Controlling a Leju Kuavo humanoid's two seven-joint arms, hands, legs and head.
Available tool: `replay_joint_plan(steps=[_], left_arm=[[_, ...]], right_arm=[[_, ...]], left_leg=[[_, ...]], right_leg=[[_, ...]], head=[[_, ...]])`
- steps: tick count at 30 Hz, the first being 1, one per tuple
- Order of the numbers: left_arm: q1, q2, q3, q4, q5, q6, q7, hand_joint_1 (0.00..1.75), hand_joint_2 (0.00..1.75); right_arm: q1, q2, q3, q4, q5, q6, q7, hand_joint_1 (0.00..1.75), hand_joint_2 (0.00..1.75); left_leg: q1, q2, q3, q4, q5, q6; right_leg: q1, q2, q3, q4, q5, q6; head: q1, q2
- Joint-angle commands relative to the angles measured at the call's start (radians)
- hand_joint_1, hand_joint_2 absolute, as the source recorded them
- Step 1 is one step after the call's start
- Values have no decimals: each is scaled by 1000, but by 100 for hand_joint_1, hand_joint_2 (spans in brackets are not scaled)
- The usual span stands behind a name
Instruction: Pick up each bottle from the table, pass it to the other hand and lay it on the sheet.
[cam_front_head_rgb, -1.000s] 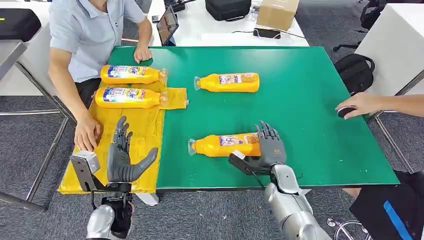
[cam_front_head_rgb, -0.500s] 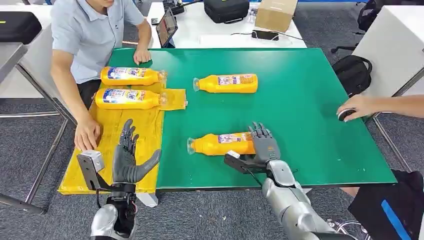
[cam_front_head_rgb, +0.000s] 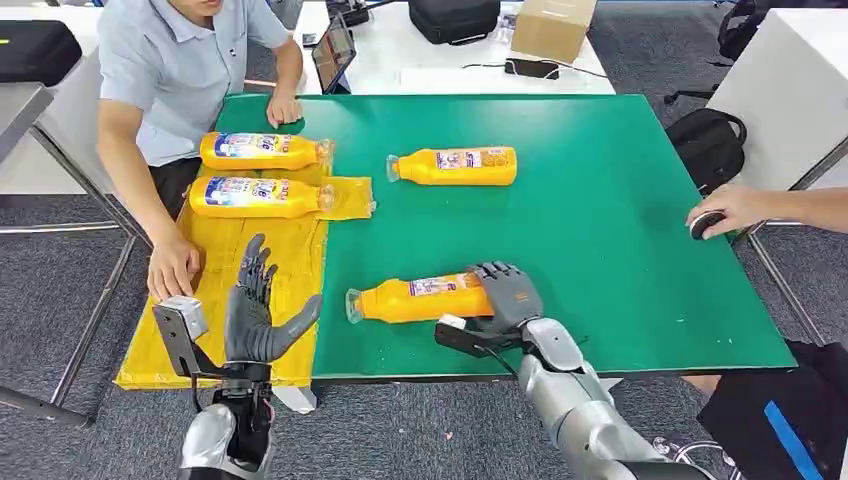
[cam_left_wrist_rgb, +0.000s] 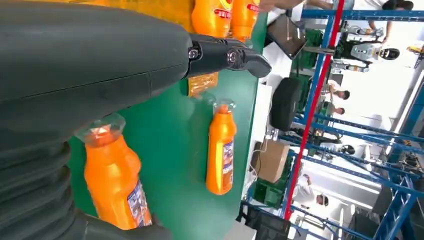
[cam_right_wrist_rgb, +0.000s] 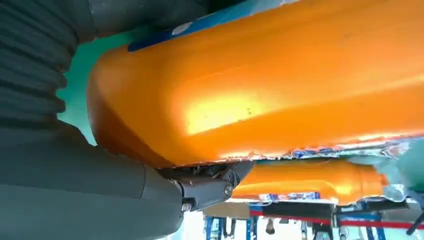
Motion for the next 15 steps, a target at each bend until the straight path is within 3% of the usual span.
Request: replay_joint_plan(steps=[1,4,9,13,15], left_arm=[[-64,-3,14,22,15,6,-5,0,175],[-68,-3,12,11,10,26,-35,0,175],[-75,-3,10,2,4,37,-43,0,175],[-64,-3,12,-67,-59,150,-114,0,175],[-45,-3,24,-131,-65,195,-137,0,175]], right_arm=[[-16,1,-9,28,-60,23,-30,175,175],[-17,37,-151,-2,-309,122,-197,175,175],[-20,44,-157,-21,-340,144,-208,175,175],[-8,98,-248,-143,-584,229,-295,175,175],[15,118,-246,-230,-652,271,-288,175,175]], left_leg=[[0,-1,-1,0,0,1],[0,-2,-1,0,0,1],[0,-2,-3,1,0,1],[0,-2,-4,1,0,2],[0,-1,-7,1,-1,1]], right_leg=[[0,-2,-1,0,0,-2],[1,-3,0,0,0,-3],[0,-2,-2,1,0,-3],[1,-3,-3,1,-1,-4],[0,-1,-6,2,-1,-3]], head=[[0,0],[0,0],[0,0],[0,0],[0,0]])
